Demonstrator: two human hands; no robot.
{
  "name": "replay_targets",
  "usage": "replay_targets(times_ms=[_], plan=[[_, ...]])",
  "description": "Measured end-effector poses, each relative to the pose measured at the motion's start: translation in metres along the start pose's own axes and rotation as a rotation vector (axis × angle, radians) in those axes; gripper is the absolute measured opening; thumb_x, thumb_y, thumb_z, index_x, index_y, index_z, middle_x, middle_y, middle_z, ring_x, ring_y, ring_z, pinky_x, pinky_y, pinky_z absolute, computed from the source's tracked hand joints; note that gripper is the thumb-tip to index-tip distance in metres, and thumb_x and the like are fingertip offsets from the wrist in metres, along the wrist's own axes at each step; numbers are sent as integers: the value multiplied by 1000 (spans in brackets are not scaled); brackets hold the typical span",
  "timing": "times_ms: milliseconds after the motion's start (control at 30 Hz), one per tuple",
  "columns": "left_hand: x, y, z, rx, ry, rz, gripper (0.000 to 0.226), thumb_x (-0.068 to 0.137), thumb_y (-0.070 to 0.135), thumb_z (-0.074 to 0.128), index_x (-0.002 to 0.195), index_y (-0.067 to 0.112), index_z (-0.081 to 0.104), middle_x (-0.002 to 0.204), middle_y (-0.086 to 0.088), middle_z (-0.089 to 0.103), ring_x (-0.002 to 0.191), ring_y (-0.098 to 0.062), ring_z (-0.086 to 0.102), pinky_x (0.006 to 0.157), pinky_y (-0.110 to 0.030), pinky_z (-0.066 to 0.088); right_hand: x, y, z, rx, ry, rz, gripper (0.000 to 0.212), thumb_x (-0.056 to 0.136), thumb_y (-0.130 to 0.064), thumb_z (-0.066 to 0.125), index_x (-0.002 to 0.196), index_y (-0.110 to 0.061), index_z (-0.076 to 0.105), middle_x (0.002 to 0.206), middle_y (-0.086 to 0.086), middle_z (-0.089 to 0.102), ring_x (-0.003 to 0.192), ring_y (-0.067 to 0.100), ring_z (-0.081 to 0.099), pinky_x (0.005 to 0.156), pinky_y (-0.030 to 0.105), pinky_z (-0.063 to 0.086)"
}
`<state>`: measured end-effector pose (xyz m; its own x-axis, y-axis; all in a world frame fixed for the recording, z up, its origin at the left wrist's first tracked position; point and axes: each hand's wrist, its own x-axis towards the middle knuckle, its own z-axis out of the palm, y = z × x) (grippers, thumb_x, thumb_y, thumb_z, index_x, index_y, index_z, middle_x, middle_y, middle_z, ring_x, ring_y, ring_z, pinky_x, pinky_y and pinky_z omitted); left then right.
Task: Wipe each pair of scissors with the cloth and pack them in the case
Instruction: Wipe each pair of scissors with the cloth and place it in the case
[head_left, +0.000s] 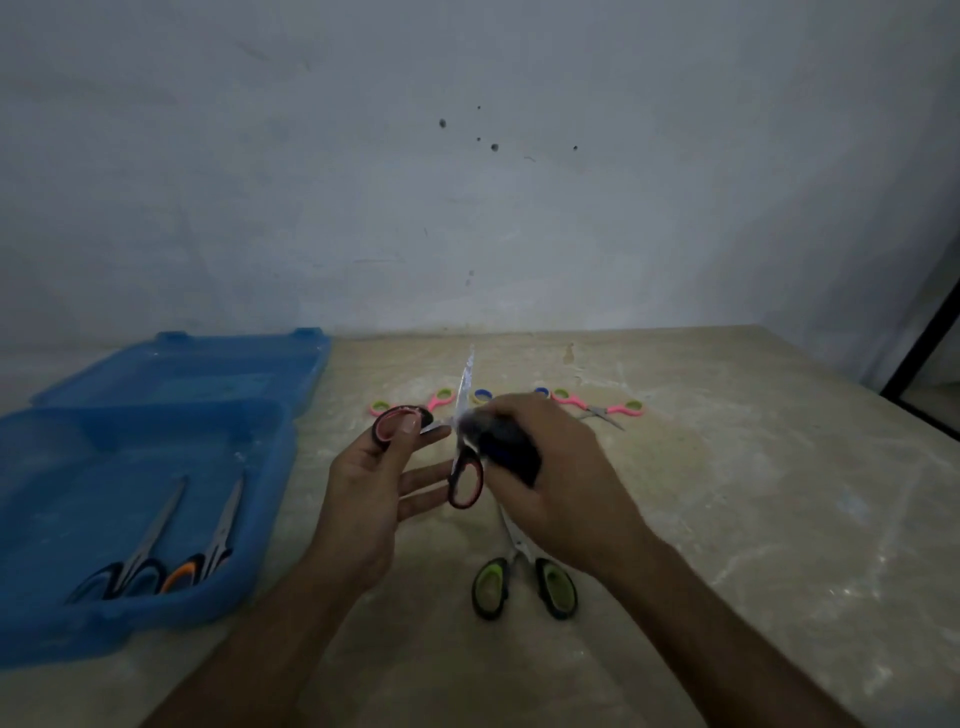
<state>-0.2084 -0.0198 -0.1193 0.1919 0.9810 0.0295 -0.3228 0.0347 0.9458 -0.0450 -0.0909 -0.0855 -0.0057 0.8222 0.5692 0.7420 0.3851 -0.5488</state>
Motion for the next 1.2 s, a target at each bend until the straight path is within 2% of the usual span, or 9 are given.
replay_targets(times_ms=[67, 133, 367, 467, 667, 933, 1000, 1100, 1200], plan=[[-1, -1, 2, -1, -14, 4, 24, 101, 27, 54, 115, 15, 69, 109, -5, 78, 85, -34, 77, 70, -46, 63, 5, 4, 9, -149, -154, -120, 41, 83, -18, 67, 123, -20, 63, 109, 0, 58, 101, 17, 54, 83, 28, 46], [-2, 0, 0, 4, -16, 24, 24, 101, 23, 54, 115, 12, 69, 110, -7, 78, 82, -36, 77, 65, -45, 63, 9, 8, 17, -232, -152, -129, 42, 84, -17, 69, 126, -17, 63, 107, 5, 56, 98, 22, 53, 78, 32, 47], [2, 2, -6, 0, 32, 70, 21, 102, 20, 53, 110, 9, 69, 111, -9, 77, 70, -31, 76, 53, -36, 60, 12, 43, 8, -167, 242, 154, 32, 83, -14, 76, 114, -18, 69, 100, 3, 60, 86, 11, 52, 73, 4, 36], [3, 0, -6, 1, 46, 55, 22, 103, 20, 53, 112, 8, 69, 112, -9, 77, 70, -31, 76, 54, -35, 60, 10, 47, -5, -183, 394, 241, 24, 86, -21, 73, 110, -18, 70, 97, 3, 63, 85, 12, 57, 75, 8, 42], [0, -4, 0, 3, 14, 84, 20, 101, 22, 54, 108, 14, 71, 107, -8, 78, 71, -30, 76, 54, -37, 60, 5, 2, 27, -224, 4, -86, 35, 85, -23, 71, 120, -18, 65, 103, 4, 56, 89, 20, 56, 71, 30, 47], [7, 0, -7, 4, 65, 80, 25, 102, 19, 54, 116, 3, 67, 117, -14, 74, 68, -29, 76, 52, -34, 60, 18, 49, -14, -236, 353, 204, 23, 84, -18, 75, 107, -16, 70, 96, 4, 61, 85, 19, 59, 70, 4, 35], [7, -2, -5, 7, 64, 87, 24, 102, 20, 54, 114, 4, 68, 115, -13, 75, 68, -29, 76, 51, -34, 60, 11, 29, -9, -154, 233, 86, 26, 82, -22, 71, 108, -20, 70, 98, 1, 62, 89, 15, 59, 76, 7, 38], [4, -4, -5, -3, 26, 99, 25, 102, 20, 54, 115, 5, 68, 110, -15, 76, 72, -30, 76, 50, -36, 59, 5, -1, 19, -171, -102, -81, 34, 80, -25, 69, 114, -21, 67, 102, 2, 58, 92, 21, 58, 75, 32, 50], [5, -1, -8, -12, 16, 105, 27, 101, 21, 54, 117, 3, 67, 110, -15, 76, 70, -29, 76, 50, -35, 59, 17, 7, 29, -215, -17, -42, 34, 85, -22, 72, 117, -16, 65, 105, 5, 56, 91, 24, 58, 72, 32, 46]])
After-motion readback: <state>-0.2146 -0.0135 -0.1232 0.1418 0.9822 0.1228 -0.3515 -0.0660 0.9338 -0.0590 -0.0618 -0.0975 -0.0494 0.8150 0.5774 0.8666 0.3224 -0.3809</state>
